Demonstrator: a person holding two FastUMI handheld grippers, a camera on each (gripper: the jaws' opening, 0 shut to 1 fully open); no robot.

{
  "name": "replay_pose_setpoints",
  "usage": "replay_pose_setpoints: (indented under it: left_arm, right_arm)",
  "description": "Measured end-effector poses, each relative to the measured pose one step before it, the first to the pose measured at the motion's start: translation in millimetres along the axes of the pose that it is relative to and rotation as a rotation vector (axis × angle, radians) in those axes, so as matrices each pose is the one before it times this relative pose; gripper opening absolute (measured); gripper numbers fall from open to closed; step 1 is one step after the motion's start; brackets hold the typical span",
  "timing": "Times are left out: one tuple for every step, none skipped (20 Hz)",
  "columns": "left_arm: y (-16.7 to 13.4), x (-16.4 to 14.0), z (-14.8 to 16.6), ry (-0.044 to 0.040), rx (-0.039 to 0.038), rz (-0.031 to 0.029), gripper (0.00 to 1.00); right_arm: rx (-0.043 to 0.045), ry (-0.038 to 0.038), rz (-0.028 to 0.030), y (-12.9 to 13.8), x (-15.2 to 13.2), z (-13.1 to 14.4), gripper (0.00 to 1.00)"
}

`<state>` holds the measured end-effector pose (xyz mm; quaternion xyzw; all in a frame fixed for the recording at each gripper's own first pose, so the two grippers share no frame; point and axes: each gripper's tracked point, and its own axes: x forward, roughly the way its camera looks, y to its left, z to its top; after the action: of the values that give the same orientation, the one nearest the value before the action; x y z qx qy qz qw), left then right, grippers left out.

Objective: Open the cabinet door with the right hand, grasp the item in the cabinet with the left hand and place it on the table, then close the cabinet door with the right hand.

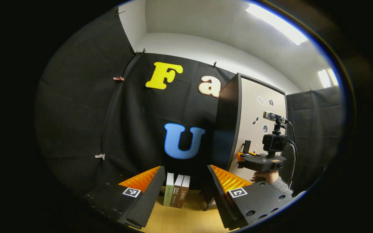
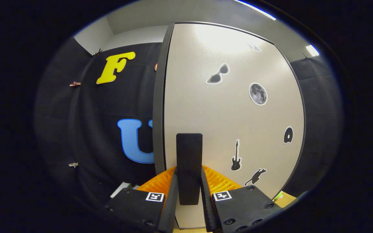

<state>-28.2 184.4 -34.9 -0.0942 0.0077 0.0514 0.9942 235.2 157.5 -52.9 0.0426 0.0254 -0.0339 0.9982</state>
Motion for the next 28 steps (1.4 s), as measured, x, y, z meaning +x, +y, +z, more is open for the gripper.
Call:
replay_pose_setpoints:
  left_arm:
    - [1.57, -0.28, 0.25, -0.00054, 0.00009, 0.0035, 0.83]
    - [0.26, -0.15, -0.79, -0.00024, -0.00107, 0.00225, 0.83]
    - [0.1, -0.75, -0.47, 0.00145, -0.00242, 0.00018, 0.83]
    - [-0.09, 0.38, -1.31, 0.00224, -0.00365, -0.00154, 0.83]
    - [-0.41, -0.39, -1.25, 0.00355, -0.00379, -0.00226, 0.83]
    - [-0.56, 1.19, -1.44, 0.00371, -0.0033, -0.00275, 0.83]
    - [-0.88, 0.29, -0.68, 0.00281, -0.00191, -0.00198, 0.83]
    - [-0.51, 2.14, -0.72, 0.00062, -0.00014, -0.00129, 0.82]
    - [-0.54, 1.0, 0.67, -0.00101, 0.00228, -0.00055, 0.82]
    - [-0.7, 2.27, 0.39, -0.0015, 0.00439, -0.00188, 0.82]
    - [-1.47, 1.34, 1.46, -0.00169, 0.00483, -0.00337, 0.83]
    - [-2.12, 0.29, 0.2, -0.00139, 0.00494, -0.00454, 0.83]
    - [-2.79, -0.48, 0.93, -0.00014, 0.00531, -0.00356, 0.83]
    - [-3.34, -2.67, -0.91, -0.00024, 0.00532, -0.00216, 0.83]
    - [-4.26, -3.64, -1.39, 0.00128, 0.00508, -0.00233, 0.83]
    - [-5.28, -2.66, -2.69, 0.00445, 0.00514, -0.0021, 0.83]
    - [-4.26, 0.03, 0.29, 0.0028, 0.00451, -0.00611, 0.83]
    - [-5.07, 2.99, 0.13, 0.00079, 0.00341, -0.0087, 0.83]
    - [-7.07, 0.89, 0.85, 0.00265, 0.00297, -0.01423, 0.83]
    - [-10.1, -0.75, -1.29, 0.00582, 0.00342, -0.02015, 0.82]
    - [-8.88, -0.91, -0.3, 0.003, 0.00459, -0.01818, 0.83]
    - [-9.22, 1.03, 0.35, 0.00192, 0.00764, -0.02023, 0.83]
    - [-8.99, 0.58, 0.9, 0.00099, 0.00818, -0.02038, 0.83]
    - [-9.56, 2.85, -1.38, 0.00499, 0.00673, -0.02179, 0.83]
    - [-10.02, 2.82, -2.04, 0.00906, 0.00575, -0.02325, 0.83]
    - [-9.64, 3.69, -2.71, 0.01229, 0.00573, -0.02259, 0.83]
    - [-10.81, 3.57, -1.94, 0.01183, 0.00699, -0.02695, 0.83]
    - [-9.87, 2.24, -3.73, 0.00928, 0.00494, -0.02093, 0.83]
  right_arm:
    - [-0.0023, 0.0044, -0.00204, -0.82, 1.5, -1.15, 0.33]
    - [-0.01216, 0.00244, 0.00056, -0.89, -0.48, 1.25, 0.29]
    - [-0.00053, 0.00593, 0.00002, 1.13, -2.74, -2.35, 0.26]
    - [-0.00781, 0.00203, 0.00338, -0.3, 2.54, 0.62, 0.16]
    - [-0.00166, 0.00356, 0.00759, -0.1, -1.31, 0.08, 0.17]
    - [-0.0013, 0.0033, 0.00967, -0.03, -1.32, -0.35, 0.16]
    - [-0.00155, 0.00377, 0.01103, 0.57, -2.43, -0.31, 0.16]
    - [0.00128, 0.00323, 0.0118, 0.07, -1.88, 0.02, 0.16]
    - [-0.00036, 0.00274, 0.01125, -0.27, -2.99, 0.23, 0.16]
    - [-0.00184, 0.00258, 0.01079, -0.23, -3.58, 0.68, 0.16]
    - [-0.001, -0.00023, 0.0134, -0.87, -6.75, 0.96, 0.16]
    - [-0.00204, -0.00118, 0.01464, -0.83, -8.71, 0.85, 0.17]
    - [-0.007, -0.00327, 0.01697, -2.71, -12.11, 0.36, 0.16]
    - [-0.00339, 0.00177, 0.01773, -2.31, -12.5, 0.06, 0.16]
    - [0.00265, 0.00295, 0.01816, -1.93, -9.55, 0.76, 0.17]
    - [0.00729, 0.0072, 0.0164, -2.13, -10.67, -0.07, 0.17]
    - [0.00008, 0.00486, 0.01537, -1.51, -10.56, -0.09, 0.17]
    - [-0.00713, 0.00343, 0.00999, -3.07, -11.12, -0.28, 0.16]
    - [-0.00769, 0.00288, 0.00931, 1.15, -3.08, 0.71, 0.16]
    - [0.00037, 0.00715, 0.00892, -0.77, -6.28, 0.18, 0.16]
    - [0.00593, 0.00815, 0.00647, -1.27, -7.32, 0.07, 0.16]
    - [0.0016, 0.00289, 0.0039, -1.06, -7.27, 0.69, 0.16]
    - [-0.00378, 0.00207, 0.00107, -1.34, -7.44, 1.59, 0.16]
    - [-0.00678, 0.00465, -0.00055, -2.24, -8.2, 1.17, 0.16]
    - [-0.00503, 0.00309, 0.00338, -1.74, -9.88, 2.56, 0.16]
    - [0.00213, 0.00243, 0.00055, -3.55, -8.1, 2.25, 0.16]
    - [0.00555, 0.00568, -0.00345, -7.36, -8.93, 2.04, 0.16]
    - [0.00306, 0.00184, -0.0079, -6.04, -8.0, 0.01, 0.16]
